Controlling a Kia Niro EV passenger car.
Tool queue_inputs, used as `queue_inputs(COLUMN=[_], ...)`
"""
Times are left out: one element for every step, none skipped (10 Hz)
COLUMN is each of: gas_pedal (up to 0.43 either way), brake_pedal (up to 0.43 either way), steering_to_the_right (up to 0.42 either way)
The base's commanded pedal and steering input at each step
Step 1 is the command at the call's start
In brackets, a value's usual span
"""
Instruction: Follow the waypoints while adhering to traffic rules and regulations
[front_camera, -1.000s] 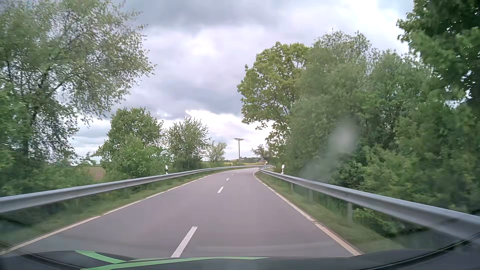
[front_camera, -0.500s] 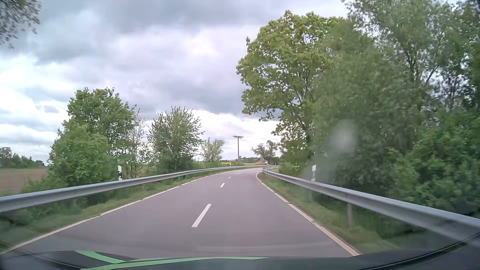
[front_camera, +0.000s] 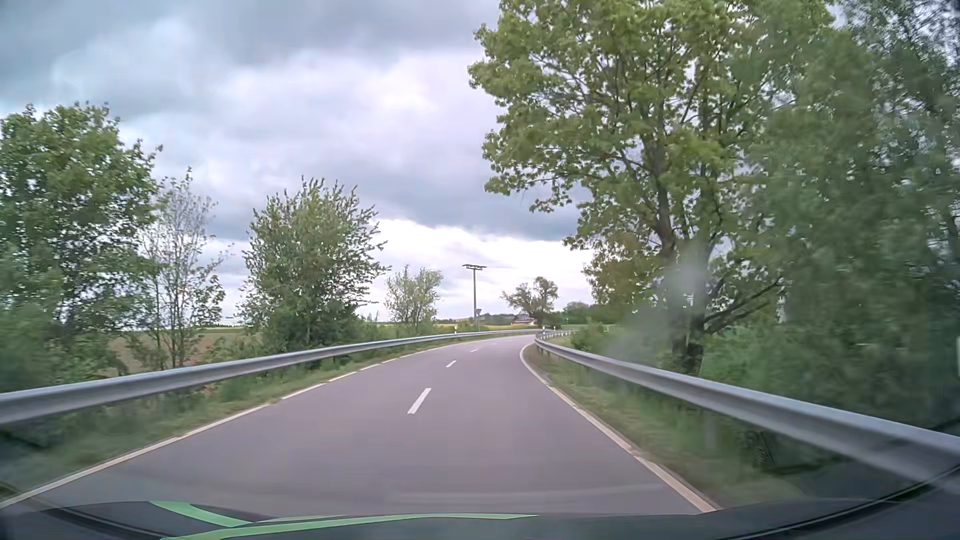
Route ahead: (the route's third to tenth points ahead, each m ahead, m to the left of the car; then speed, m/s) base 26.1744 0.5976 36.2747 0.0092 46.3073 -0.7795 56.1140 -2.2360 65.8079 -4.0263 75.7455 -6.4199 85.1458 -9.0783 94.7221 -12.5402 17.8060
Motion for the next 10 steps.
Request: queue_inputs(gas_pedal=[0.461,0.461,0.461,0.461,0.461,0.461,0.461,0.449,0.449,0.449], brake_pedal=[0.0,0.0,0.0,0.0,0.0,0.0,0.0,0.0,0.0,0.0], steering_to_the_right=[0.0,0.001,0.002,0.004,0.007,0.01,0.015,0.017,0.019,0.021])
